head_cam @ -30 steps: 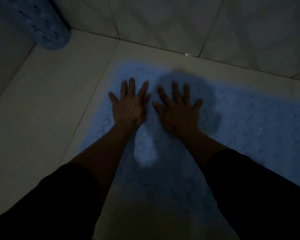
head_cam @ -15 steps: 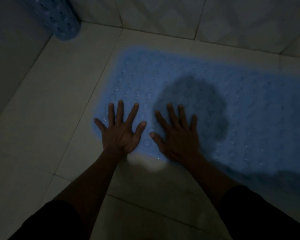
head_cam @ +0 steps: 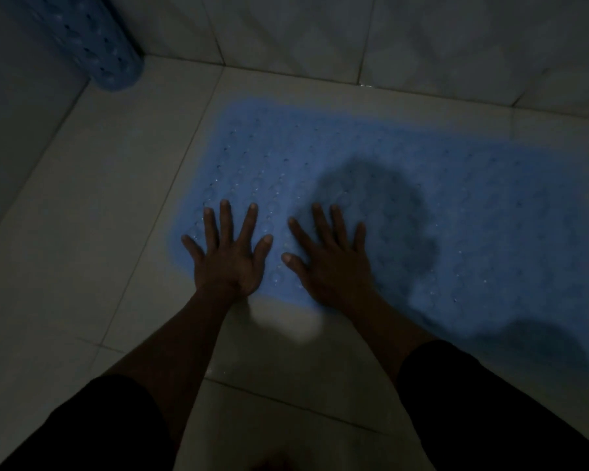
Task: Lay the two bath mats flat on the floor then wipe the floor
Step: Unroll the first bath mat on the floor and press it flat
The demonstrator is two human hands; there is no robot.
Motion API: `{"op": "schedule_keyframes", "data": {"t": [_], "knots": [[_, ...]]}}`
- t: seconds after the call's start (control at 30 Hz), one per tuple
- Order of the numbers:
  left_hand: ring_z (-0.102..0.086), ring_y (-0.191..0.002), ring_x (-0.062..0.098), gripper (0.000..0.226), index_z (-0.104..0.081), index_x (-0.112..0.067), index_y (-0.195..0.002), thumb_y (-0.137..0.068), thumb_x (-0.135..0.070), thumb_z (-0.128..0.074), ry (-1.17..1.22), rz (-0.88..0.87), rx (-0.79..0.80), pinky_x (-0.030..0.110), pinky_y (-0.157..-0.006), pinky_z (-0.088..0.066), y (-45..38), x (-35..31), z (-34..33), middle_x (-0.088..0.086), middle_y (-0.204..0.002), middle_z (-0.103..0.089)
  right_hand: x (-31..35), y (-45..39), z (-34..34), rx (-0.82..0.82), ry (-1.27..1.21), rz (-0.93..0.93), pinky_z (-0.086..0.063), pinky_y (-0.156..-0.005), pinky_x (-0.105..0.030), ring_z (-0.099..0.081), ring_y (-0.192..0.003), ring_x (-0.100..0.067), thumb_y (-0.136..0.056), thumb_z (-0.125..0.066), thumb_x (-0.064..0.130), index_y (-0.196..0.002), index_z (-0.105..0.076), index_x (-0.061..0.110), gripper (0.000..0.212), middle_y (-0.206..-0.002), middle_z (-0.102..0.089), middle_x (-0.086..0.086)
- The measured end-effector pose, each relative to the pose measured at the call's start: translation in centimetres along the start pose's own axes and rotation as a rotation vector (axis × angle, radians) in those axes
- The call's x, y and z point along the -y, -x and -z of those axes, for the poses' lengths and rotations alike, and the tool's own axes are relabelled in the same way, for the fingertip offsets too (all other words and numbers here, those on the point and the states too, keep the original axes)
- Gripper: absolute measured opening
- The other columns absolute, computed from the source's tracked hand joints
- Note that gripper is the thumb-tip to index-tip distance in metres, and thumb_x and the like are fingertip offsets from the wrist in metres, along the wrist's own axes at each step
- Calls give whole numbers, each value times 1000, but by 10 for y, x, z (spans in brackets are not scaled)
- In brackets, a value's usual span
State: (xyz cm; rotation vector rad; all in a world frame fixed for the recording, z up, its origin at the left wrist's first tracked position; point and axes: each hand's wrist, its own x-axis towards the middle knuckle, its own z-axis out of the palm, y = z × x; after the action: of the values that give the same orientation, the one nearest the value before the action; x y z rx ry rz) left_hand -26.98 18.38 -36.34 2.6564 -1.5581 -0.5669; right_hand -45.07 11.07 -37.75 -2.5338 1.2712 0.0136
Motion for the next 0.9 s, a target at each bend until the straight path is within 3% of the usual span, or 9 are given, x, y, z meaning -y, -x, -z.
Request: {"op": "schedule_keyframes", "data": {"t": [0.17, 0.43, 0.6, 0.7, 0.9], "knots": [[27, -147, 26, 67, 17, -43, -152, -94, -70, -3, 48, 55, 35, 64, -115, 13, 12, -26, -3, -4, -162, 24, -15, 24, 16, 28, -31, 16, -3, -116, -63, 7, -152, -23, -100, -25, 55, -154, -10, 42, 58, -165, 2, 3], [19, -150, 25, 67, 11, -44, -153, -94, -68, -9, -8, -391, 0, 68, -114, 2, 47, -161, -42, -4, -163, 20, -138, 134, 43, -57, -12, -446, -5, -117, -61, 7, -152, -24, -99, -27, 55, -155, -12, 36, 61, -165, 0, 0], [18, -150, 27, 65, 9, -46, -153, -97, -65, -15, -31, -495, 27, 70, -113, 5, 65, -234, -62, -3, -164, 17, -201, 171, 59, -58, -79, -686, -2, -117, -63, 10, -151, -27, -96, -22, 64, -155, -1, 40, 67, -165, 5, 0], [16, -151, 28, 67, 9, -45, -154, -96, -67, -17, -79, -521, -6, 70, -112, 5, 63, -255, -70, -2, -165, 16, -215, 166, 59, -59, -98, -660, 0, -117, -64, 13, -150, -27, -94, -21, 68, -152, 7, 44, 69, -165, 10, 1], [21, -150, 28, 63, 14, -45, -152, -97, -65, -9, -147, -473, -37, 72, -110, 6, 48, -261, -79, -4, -164, 17, -210, 144, 44, -83, -37, -551, 0, -110, -73, 17, -150, -27, -93, -21, 70, -151, 5, 51, 66, -164, 12, 8]]}}
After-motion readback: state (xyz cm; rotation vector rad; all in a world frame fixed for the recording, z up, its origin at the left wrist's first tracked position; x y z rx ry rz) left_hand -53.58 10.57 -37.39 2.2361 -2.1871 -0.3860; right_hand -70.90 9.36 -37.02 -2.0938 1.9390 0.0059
